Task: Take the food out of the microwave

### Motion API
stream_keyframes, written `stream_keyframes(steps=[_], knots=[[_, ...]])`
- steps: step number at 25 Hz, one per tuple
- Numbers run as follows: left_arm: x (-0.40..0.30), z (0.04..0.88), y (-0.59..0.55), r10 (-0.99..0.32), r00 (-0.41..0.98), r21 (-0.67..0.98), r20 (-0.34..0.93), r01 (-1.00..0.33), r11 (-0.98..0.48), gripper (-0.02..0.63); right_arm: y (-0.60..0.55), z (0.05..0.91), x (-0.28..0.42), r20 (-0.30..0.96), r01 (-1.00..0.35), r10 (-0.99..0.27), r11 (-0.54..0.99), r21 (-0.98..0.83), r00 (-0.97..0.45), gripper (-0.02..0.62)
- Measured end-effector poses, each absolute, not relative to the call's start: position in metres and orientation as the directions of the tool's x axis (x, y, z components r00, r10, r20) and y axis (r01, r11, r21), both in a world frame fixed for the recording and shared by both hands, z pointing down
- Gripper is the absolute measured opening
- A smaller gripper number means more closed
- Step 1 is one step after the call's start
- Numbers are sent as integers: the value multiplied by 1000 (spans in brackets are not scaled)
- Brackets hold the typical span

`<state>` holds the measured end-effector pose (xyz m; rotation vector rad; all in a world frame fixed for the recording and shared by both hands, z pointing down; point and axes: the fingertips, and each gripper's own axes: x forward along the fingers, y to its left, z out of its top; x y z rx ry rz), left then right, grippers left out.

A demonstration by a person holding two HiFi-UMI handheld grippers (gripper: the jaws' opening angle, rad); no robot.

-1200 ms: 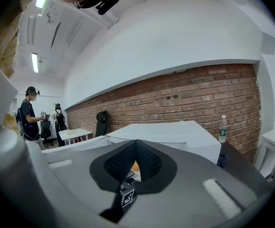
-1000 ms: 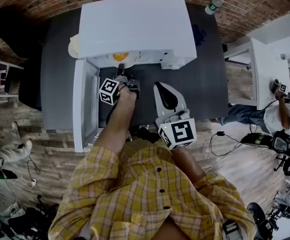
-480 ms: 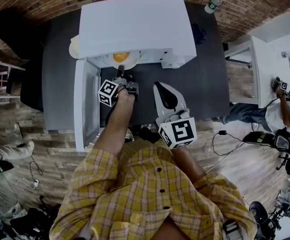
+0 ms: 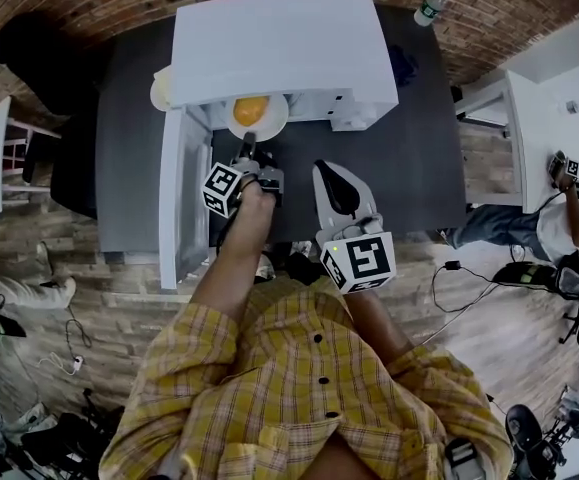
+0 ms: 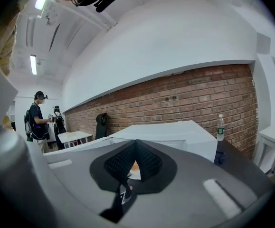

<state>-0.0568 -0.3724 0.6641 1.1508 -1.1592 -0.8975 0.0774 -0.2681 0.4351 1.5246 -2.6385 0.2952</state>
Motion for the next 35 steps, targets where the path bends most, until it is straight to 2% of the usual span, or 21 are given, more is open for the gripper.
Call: stream_keyframes(steps=[7,12,35], knots=[[-55,640,-342,-956,221,981,192,-27,191,12,-252,429,82,140,-878,-868,462,-126,-477,3],[-51,622,-321,-955,224,978,192,39,206,12,-245,422,82,122,-883,-876,452,-128,-467,3],[-51,493,-241,-945,298,987,133,43,153,12,-224,392,58,73,-882,-881,462,-90,-468,3]])
